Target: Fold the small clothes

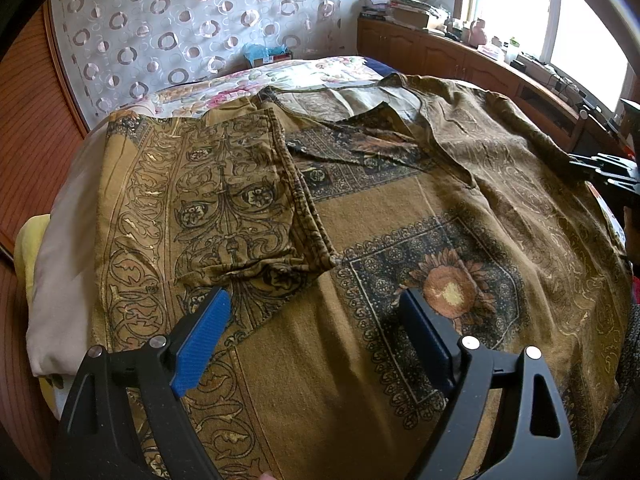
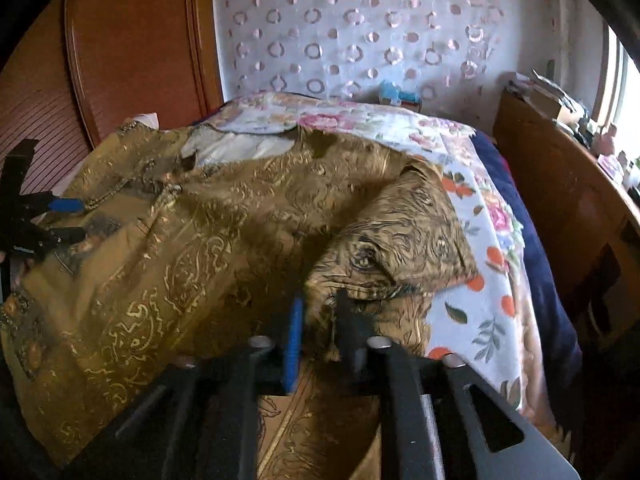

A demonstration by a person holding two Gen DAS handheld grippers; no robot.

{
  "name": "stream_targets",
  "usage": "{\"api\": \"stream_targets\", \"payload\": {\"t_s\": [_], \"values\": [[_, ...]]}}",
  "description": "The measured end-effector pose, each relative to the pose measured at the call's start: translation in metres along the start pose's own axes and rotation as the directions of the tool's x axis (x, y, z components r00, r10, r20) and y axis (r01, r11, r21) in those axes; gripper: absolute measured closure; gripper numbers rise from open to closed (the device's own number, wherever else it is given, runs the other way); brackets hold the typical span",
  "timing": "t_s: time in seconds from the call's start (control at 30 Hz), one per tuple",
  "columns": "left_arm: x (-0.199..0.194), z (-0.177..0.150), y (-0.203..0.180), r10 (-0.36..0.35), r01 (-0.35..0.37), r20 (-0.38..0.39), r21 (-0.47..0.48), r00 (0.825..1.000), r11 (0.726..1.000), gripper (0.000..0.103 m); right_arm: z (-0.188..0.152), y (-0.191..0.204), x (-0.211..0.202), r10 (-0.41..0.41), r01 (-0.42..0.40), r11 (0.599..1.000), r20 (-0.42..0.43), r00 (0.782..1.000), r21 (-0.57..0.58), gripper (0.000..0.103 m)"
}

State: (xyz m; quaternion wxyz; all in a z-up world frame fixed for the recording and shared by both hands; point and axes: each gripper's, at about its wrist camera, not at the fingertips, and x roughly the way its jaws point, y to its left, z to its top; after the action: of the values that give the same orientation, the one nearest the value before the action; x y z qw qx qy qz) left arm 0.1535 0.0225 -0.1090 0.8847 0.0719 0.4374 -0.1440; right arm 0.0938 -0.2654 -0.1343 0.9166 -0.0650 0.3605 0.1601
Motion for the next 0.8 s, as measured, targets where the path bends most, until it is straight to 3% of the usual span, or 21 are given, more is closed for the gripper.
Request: {"api": "stream_targets", "payload": {"t_s": [0.03,0.1,0.27,0.43,0.53,0.77,0.8], "values": [[0.000,0.000,0.000,-0.001,0.001,0.000,-0.001,1.000,1.000,0.015,-0.001,-0.001,-0.001,0.001,-0.001,1.000,0.002,1.000,0.005,0.060],[0.000,0.000,0.000,-0.002,0.002,-0.001,-0.002,1.000,1.000,0.015,0.008,-0.006,-0.007,0.017,-0.018,1.000,0.020,1.000,0.019,0.053],[0.000,-0.001,-0.001,-0.001,0.001,-0.001,-0.002,1.000,1.000,0.014,0.015,-0.032,-0.029,0.026,-0.034,0.996,0.102,0.994,0.083,0.052],[-0.007,-0.003,-0.002,0.031,-0.032,0.033,0.005,0.999,0.999,0.014,0.021,-0.065,-0.018,-0.010,-0.007,0.984,0.094,0.996,0.178,0.052],[-0.018,-0.004,-0.004,0.022,-0.022,0.072,0.004,0.997,1.000,0.014,0.022,-0.080,0.003,-0.066,0.056,0.979,0.048,0.997,0.196,0.052],[-0.051,-0.005,-0.021,-0.014,0.012,0.174,0.012,0.985,1.000,0.014,0.033,-0.093,0.056,-0.045,0.062,0.973,-0.082,0.996,0.224,0.053],[-0.056,-0.006,-0.024,-0.023,0.021,0.184,0.015,0.983,1.000,0.014,0.036,-0.091,0.061,-0.047,0.067,0.976,-0.098,0.994,0.207,0.057]]}}
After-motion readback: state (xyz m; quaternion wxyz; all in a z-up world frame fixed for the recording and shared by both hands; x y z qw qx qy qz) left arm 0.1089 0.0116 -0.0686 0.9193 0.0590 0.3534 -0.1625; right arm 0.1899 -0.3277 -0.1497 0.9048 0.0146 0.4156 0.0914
